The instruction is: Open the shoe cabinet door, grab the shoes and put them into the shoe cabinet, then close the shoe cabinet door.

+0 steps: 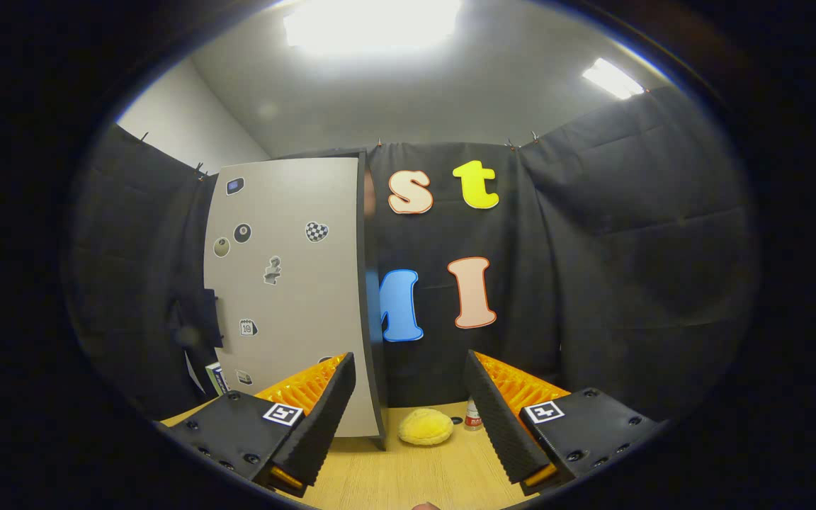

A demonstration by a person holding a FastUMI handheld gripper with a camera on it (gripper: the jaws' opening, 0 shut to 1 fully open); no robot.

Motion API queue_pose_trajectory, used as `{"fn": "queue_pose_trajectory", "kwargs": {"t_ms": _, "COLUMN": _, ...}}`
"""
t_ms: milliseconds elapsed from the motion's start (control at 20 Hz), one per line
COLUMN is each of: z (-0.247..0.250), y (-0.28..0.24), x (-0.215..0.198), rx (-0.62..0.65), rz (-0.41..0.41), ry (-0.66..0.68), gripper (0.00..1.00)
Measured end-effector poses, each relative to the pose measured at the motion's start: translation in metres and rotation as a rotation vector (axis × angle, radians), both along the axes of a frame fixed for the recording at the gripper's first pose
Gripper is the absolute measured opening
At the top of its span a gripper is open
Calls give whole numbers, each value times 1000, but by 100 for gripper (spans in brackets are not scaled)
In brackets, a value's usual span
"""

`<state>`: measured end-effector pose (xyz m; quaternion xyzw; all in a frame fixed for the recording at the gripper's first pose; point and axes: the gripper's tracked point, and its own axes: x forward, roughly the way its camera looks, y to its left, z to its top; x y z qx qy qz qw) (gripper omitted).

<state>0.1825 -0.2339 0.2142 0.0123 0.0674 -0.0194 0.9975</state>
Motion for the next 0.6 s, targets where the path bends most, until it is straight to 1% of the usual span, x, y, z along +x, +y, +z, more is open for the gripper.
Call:
{"fn": "queue_pose_trajectory", "kwargs": {"t_ms": 400, "z": 4, "y": -5, "x": -2, "rx": -4, "rz": 2, "ry": -2, "gripper": 97}}
{"fn": "queue_pose_trajectory", "kwargs": {"t_ms": 600, "z": 9, "y": -2, "x": -6, "rx": 23, "rz": 15, "ry": -8, "gripper": 98}}
